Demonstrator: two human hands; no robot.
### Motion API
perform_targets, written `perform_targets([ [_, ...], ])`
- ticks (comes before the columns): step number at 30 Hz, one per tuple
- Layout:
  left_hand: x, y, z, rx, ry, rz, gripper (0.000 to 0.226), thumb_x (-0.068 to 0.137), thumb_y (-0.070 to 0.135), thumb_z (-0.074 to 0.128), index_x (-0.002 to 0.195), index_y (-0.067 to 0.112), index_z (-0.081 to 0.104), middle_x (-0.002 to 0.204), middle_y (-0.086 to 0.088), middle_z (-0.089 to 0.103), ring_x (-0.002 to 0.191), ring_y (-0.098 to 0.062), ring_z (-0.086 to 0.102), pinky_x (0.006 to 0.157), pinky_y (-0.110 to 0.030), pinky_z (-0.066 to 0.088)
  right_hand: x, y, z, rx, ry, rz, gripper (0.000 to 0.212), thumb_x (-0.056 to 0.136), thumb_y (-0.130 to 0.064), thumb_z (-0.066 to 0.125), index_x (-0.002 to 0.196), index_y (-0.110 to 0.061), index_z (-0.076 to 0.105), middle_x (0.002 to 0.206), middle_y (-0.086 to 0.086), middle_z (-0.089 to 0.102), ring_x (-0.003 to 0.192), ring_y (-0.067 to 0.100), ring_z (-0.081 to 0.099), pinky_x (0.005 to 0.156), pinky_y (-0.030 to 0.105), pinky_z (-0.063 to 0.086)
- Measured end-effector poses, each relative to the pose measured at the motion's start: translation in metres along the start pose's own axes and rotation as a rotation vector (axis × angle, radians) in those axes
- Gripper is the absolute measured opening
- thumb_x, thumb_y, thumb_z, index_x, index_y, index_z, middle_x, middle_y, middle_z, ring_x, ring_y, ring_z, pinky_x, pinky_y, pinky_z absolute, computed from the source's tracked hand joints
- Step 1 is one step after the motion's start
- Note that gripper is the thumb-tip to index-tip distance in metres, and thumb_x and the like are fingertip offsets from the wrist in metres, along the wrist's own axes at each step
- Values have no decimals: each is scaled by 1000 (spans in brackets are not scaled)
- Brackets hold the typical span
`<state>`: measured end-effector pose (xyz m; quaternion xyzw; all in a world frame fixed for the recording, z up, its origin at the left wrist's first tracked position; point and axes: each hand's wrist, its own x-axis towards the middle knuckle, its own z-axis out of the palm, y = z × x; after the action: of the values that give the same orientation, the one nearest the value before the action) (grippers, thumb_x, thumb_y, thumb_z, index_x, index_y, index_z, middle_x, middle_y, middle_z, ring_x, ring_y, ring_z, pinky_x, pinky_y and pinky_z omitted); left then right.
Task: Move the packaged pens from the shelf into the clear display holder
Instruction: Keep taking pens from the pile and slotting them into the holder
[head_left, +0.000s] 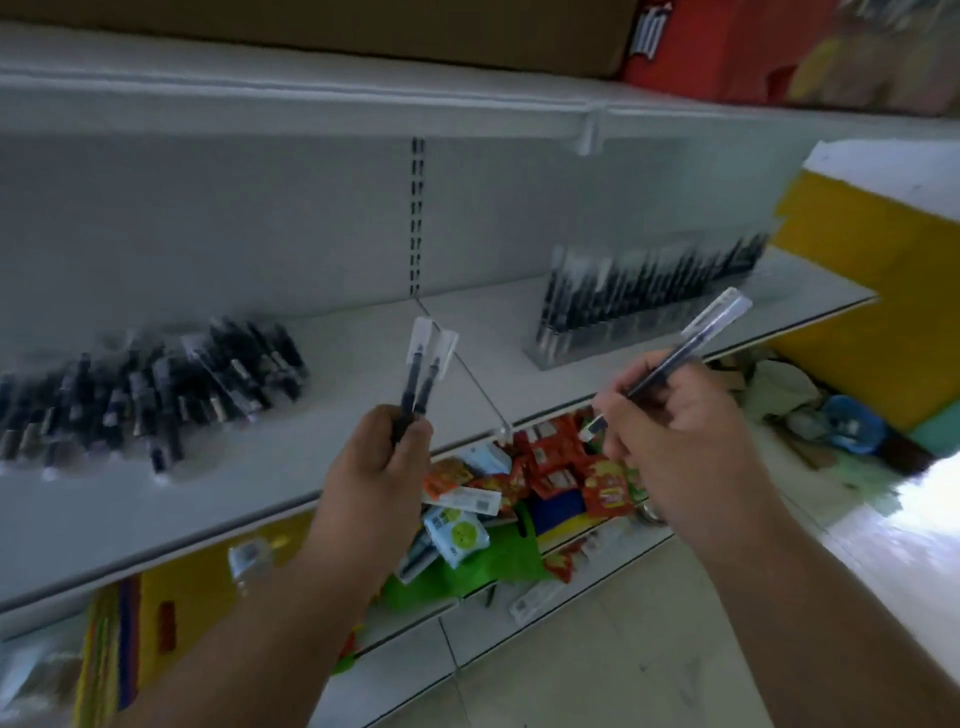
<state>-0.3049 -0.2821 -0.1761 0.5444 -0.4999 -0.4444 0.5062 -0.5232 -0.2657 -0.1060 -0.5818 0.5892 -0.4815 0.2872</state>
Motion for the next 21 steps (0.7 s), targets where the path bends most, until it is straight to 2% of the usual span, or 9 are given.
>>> perform_targets([
  [3,-5,8,80,60,-37,30,23,100,41,48,85,27,59,59,2,48,49,-14,44,46,-30,37,2,23,-72,103,57,23,36,95,-41,50,90,-6,60,73,8,67,60,30,59,54,33,45],
  [5,-9,12,131,81,-94,43,24,100,42,46,84,30,58,54,9,47,47,-11,43,47,-31,36,4,39,-117,129,82,33,52,95,-49,43,89,-1,61,71,15,66,62,35,59,54,34,44],
  [6,-9,15,152,74,-125,45,25,100,44,45,81,32,57,54,9,46,48,-12,43,51,-33,36,6,47,-135,119,88,32,52,96,-49,42,89,-1,60,68,18,65,62,38,58,54,36,45],
  [8,-9,19,188,84,-181,50,28,98,49,45,77,33,55,57,9,45,54,-17,42,56,-41,37,13,63,-166,77,109,48,39,99,-40,44,89,-4,59,65,18,63,62,36,57,56,35,46],
  [11,-4,23,232,153,-196,41,33,98,46,43,72,29,53,60,4,47,54,-17,43,56,-41,37,32,87,-202,-65,116,19,15,99,-24,50,91,-14,57,64,11,64,58,16,61,59,33,48],
  [13,6,26,257,158,-209,38,35,98,45,43,71,25,51,59,3,45,52,-15,41,56,-39,36,51,102,-217,-85,154,15,2,96,-21,56,94,-21,55,70,5,66,58,11,63,58,29,48],
  [16,31,32,295,207,-257,69,39,96,46,41,72,17,48,58,1,41,50,-13,37,55,-37,33,78,120,-234,-79,259,24,13,93,-20,61,93,-29,52,81,0,68,61,11,67,56,21,48],
  [18,54,36,322,215,-294,92,38,92,50,40,70,20,47,55,4,40,48,-12,36,54,-36,34,95,127,-247,-83,290,26,4,97,-23,54,94,-21,56,79,2,69,59,12,66,53,18,48],
  [21,84,44,365,206,-316,109,36,96,44,42,64,28,46,52,7,41,47,-12,37,52,-34,34,120,141,-276,-112,276,76,30,101,-32,43,92,-9,60,70,6,68,60,17,64,51,24,49],
])
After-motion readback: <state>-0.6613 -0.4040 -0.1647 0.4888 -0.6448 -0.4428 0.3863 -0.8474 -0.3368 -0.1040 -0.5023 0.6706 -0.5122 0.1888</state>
